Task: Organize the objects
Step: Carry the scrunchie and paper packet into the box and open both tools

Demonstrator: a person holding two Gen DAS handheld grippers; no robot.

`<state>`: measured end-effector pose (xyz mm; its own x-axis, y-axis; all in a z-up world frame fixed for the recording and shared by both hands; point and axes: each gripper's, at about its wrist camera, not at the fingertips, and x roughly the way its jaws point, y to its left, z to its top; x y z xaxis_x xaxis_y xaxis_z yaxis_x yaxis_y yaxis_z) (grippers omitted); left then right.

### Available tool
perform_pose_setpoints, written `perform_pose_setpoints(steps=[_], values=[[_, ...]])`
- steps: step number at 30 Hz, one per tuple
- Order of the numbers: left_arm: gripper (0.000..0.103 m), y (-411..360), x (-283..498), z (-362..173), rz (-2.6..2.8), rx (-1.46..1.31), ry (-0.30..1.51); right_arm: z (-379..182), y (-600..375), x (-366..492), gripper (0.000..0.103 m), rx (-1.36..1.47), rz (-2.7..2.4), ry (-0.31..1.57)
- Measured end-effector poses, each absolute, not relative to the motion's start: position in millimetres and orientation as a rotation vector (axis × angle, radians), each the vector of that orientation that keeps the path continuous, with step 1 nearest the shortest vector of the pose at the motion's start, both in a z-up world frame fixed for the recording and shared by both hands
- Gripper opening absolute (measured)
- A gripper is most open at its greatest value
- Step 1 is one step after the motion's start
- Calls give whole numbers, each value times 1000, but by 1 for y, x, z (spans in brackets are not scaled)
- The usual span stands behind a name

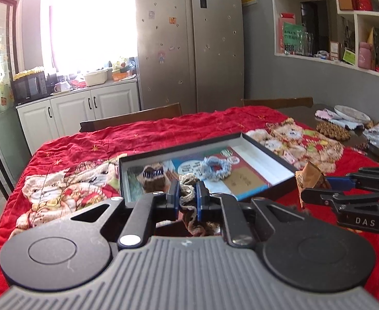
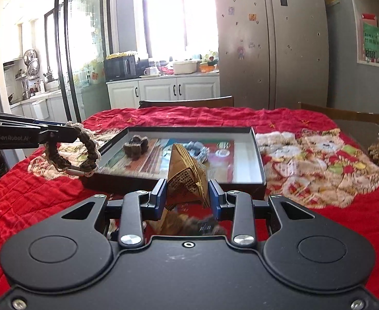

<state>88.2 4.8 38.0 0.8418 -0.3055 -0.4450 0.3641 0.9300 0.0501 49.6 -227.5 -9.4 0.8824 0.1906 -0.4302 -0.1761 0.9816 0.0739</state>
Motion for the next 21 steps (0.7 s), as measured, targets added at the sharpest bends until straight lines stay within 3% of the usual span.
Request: perform_pose_setpoints(steps=[21], values=[[16, -33, 180, 45, -316, 103, 459, 21, -226, 142, 33, -16, 124, 374]])
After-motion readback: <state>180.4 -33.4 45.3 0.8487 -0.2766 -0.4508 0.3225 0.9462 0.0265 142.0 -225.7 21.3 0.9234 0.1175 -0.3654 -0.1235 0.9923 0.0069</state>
